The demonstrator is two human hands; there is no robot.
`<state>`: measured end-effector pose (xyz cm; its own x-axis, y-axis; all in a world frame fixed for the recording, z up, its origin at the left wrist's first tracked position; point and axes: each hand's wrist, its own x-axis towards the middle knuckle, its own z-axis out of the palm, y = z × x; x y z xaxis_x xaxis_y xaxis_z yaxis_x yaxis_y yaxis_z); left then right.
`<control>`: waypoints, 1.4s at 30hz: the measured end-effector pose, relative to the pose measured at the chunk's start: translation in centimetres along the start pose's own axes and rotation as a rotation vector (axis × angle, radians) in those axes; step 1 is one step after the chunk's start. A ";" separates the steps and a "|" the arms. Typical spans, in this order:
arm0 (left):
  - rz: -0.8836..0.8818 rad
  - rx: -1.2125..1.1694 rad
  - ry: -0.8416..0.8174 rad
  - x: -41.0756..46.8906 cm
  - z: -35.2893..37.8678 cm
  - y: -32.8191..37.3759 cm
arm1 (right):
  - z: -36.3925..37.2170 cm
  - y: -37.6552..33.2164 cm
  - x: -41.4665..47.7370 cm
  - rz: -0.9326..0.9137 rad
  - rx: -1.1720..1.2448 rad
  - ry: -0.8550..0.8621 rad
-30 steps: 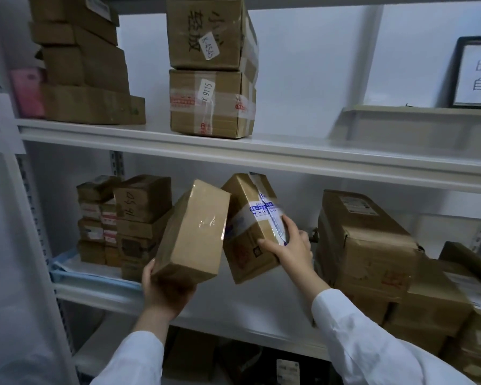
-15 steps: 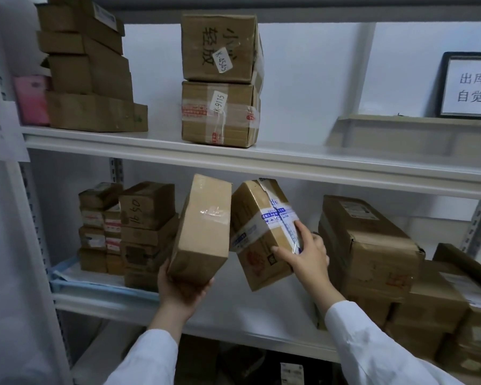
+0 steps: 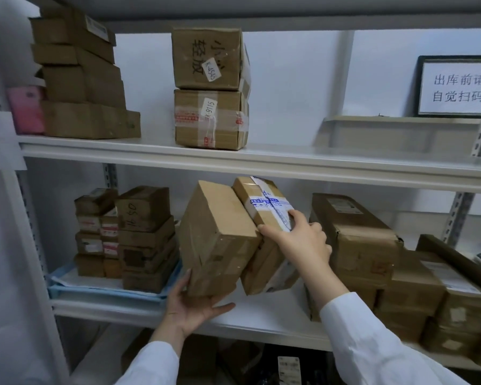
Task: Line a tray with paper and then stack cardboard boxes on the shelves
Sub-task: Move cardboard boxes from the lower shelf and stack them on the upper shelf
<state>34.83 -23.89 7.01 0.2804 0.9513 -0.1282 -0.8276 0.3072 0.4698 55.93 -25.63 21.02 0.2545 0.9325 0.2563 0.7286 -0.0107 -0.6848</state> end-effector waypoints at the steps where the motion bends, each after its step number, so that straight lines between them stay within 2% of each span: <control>1: 0.008 0.008 -0.015 -0.4 0.2 0.1 | -0.7 -0.3 0.1 -0.009 0.001 -0.019; 3: 0.043 0.006 -0.084 -0.4 0.4 0.1 | -2.2 -0.9 0.5 -0.034 -0.004 -0.060; 6: 0.100 0.134 -0.290 -0.4 1.0 -0.2 | -4.1 -1.3 1.2 -0.077 -0.020 -0.120; 8: 0.066 0.147 -0.400 0.3 -0.5 -0.5 | -5.3 -1.5 1.6 -0.121 -0.028 -0.152; 11: 0.168 0.273 -0.477 -1.0 1.1 -1.0 | -7.2 -1.3 2.0 -0.215 0.043 -0.211; 15: 0.232 0.271 -0.449 -2.1 4.0 -0.7 | -9.1 -1.1 2.4 -0.295 0.228 -0.221; 20: 0.330 0.280 -0.547 -1.6 7.9 2.1 | -10.2 -0.9 3.4 -0.311 0.574 -0.200; 25: 0.428 0.222 -0.430 -2.3 13.9 5.0 | -10.7 -0.7 5.0 -0.249 0.991 -0.194; 28: 0.481 0.235 -0.378 -3.2 16.6 6.1 | -11.0 -1.0 5.4 -0.159 1.150 -0.177; 34: 0.457 0.392 -0.275 -3.0 18.9 7.3 | -11.1 -2.4 6.9 0.035 1.290 -0.196; 38: 0.391 0.461 -0.312 -2.2 19.9 8.4 | -11.0 -3.8 8.0 0.190 1.236 -0.192; 42: 0.326 0.447 -0.369 -1.7 21.7 10.6 | -10.8 -5.2 9.2 0.199 1.209 -0.182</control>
<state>36.09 -22.79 31.13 0.2635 0.8982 0.3519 -0.6388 -0.1108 0.7614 61.31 -20.88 34.33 0.1308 0.9905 0.0433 -0.3921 0.0918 -0.9153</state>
